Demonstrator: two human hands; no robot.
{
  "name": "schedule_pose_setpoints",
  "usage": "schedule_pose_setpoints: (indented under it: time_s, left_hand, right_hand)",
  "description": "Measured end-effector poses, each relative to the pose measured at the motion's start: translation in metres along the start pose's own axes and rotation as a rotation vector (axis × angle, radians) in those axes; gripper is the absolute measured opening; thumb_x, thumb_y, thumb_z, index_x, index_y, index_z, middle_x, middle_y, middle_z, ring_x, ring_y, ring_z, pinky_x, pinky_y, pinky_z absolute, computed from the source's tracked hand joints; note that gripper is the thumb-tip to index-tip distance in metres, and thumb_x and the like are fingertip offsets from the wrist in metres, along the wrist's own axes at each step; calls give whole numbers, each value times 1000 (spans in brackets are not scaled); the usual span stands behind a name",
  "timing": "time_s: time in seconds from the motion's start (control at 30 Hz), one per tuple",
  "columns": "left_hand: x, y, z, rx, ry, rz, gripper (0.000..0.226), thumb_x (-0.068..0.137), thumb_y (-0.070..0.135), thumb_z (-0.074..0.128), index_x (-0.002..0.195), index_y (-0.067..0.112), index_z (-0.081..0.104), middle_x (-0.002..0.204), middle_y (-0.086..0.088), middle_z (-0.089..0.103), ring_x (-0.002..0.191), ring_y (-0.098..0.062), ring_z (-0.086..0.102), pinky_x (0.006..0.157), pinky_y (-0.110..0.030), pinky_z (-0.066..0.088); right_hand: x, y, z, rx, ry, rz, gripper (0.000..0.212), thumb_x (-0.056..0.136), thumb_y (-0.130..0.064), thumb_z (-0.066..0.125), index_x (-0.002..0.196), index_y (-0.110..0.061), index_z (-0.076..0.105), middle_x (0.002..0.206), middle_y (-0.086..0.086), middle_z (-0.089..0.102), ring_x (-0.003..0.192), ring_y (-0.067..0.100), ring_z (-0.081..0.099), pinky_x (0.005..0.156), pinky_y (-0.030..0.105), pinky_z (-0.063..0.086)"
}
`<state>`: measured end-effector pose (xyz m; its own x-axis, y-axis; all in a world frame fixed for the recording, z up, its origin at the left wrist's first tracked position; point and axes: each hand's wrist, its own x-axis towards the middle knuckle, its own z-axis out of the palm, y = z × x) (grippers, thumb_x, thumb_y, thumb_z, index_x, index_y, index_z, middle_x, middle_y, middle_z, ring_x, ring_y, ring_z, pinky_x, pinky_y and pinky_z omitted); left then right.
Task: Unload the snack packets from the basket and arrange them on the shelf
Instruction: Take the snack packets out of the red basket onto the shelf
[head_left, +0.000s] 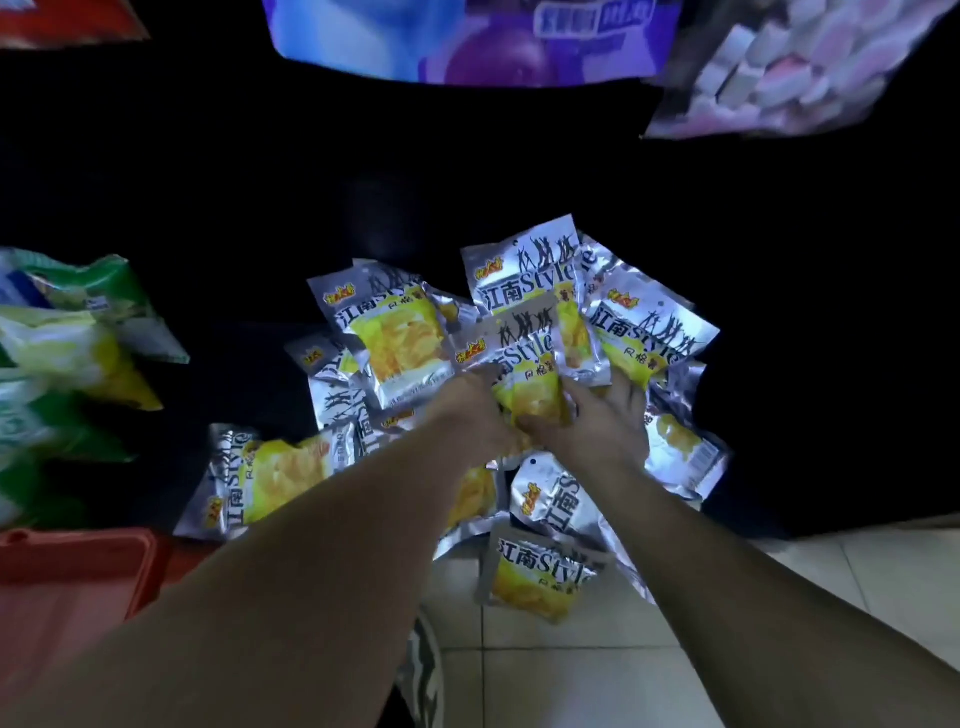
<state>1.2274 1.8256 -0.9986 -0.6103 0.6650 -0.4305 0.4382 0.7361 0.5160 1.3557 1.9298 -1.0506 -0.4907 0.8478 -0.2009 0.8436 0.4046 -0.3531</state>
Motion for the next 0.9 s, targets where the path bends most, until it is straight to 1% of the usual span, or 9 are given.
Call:
schedule_pose_setpoints:
  time_s: [0.07,0.17,0.23,0.37,0.47,0.63,0.7,0.8,0.9]
  left_hand:
    - [-12,7,18,-123,33,-7,51,92,26,62,142,24,53,119,-8,72,100,-25,71,68,-31,58]
    - [-42,-6,43,-316,157,-73,24,94,26,60,117,31,62,95,-1,74,71,-22,69,59,-35,60]
    - [-53,-25,55,-342,154,-105,17,93,21,58,107,30,63,82,1,71,63,-19,66,55,-32,56]
    - [-63,-47,68,-257,51,-78,18,91,16,55,92,28,69,80,-2,71,67,-26,68,57,-37,57]
    - [-64,-56,78,-139,-52,-31,18,88,15,59,84,30,69,89,3,73,80,-22,69,72,-39,62]
    - [-66,-55,99,58,-142,91,25,92,22,66,115,31,67,123,6,53,101,-23,64,83,-33,56]
    - [-64,-56,100,8,-164,66,36,94,19,66,128,30,63,126,6,61,105,-22,66,84,-32,56]
    - [-61,-54,97,-86,-183,29,26,95,10,59,111,24,74,105,0,75,93,-19,70,82,-34,60]
    - [-60,-53,79,-265,-159,11,18,94,8,64,93,18,78,83,1,76,70,-10,68,66,-29,61]
  right_hand:
    - [6,-5,3,-64,42,31,85,65,-84,63,140,-45,50,157,5,18,147,31,13,111,50,34]
    - [9,-3,7,-92,122,21,84,60,-85,66,129,-37,56,148,5,24,141,33,23,104,50,42]
    - [-1,4,9,-38,168,-32,75,63,-81,69,121,-34,58,146,5,28,139,32,27,98,47,48]
    - [-48,28,15,198,318,-81,49,75,-63,75,111,-31,67,141,4,37,131,27,33,83,42,54]
    - [-83,47,33,219,284,-23,46,81,-58,74,121,-36,69,143,4,39,132,30,32,91,47,51]
    - [-96,68,64,208,-34,10,47,89,-69,55,132,-51,60,166,-5,20,153,29,8,118,55,28]
    - [-87,71,64,240,-94,44,48,90,-69,52,135,-52,58,168,-8,15,154,27,1,121,54,21]
    - [-83,73,54,264,-102,47,46,91,-62,57,134,-46,61,165,-6,22,153,25,5,120,52,25]
    - [-89,70,33,353,65,-3,35,88,-54,62,116,-36,73,142,-1,54,140,25,38,108,45,42]
